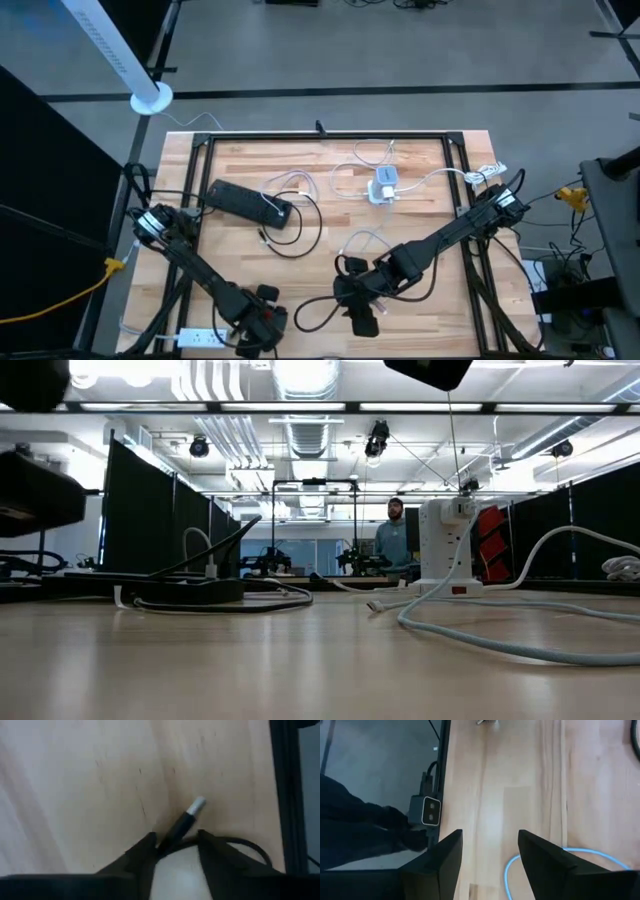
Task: Insert USB
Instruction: Insert the black charger cable into the bottom white outlet extension
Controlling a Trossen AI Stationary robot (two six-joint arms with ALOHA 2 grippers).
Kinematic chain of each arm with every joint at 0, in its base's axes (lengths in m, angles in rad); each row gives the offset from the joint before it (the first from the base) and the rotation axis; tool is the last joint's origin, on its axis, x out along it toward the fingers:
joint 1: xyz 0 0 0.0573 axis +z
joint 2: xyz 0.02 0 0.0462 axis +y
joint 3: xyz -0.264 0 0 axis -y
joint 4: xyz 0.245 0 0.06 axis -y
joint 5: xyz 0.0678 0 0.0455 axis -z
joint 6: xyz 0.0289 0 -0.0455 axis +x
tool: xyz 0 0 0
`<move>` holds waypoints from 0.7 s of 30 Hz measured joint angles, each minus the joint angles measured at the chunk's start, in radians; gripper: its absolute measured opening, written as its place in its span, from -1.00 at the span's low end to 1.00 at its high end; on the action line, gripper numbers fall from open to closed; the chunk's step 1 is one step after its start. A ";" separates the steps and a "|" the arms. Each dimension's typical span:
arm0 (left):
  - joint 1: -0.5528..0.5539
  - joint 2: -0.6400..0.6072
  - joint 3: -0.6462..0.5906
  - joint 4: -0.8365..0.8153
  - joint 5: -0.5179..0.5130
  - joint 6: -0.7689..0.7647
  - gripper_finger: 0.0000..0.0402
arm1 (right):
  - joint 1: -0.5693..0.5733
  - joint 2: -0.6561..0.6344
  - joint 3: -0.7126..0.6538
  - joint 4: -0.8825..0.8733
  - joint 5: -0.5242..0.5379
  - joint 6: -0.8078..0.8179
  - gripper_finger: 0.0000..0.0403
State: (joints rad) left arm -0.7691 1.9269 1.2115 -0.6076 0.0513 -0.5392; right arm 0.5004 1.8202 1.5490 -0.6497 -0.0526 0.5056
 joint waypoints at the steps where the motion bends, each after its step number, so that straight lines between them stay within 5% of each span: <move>1: 0.002 -0.002 -0.008 0.007 0.003 -0.006 -0.56 | -0.002 0.000 0.000 -0.005 0.000 0.000 -0.14; 5: 0.016 -0.010 -0.012 -0.014 0.009 -0.038 -0.90 | -0.005 -0.001 0.000 -0.030 -0.006 0.000 -0.19; 9: 0.033 -0.042 0.036 -0.159 -0.050 -0.023 -0.97 | -0.015 -0.025 0.000 -0.075 -0.002 -0.022 -0.23; 14: 0.058 -0.120 0.134 -0.360 -0.337 -0.002 -0.99 | -0.023 -0.087 0.000 -0.127 0.078 -0.114 -0.30; 21: 0.119 -0.311 0.178 -0.370 -0.784 -0.097 -1.00 | -0.032 -0.220 0.000 -0.056 0.427 -0.297 -0.43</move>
State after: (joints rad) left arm -0.6498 1.6161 1.3895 -0.9776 -0.7323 -0.6364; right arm 0.4680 1.6007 1.5486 -0.7060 0.3741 0.2084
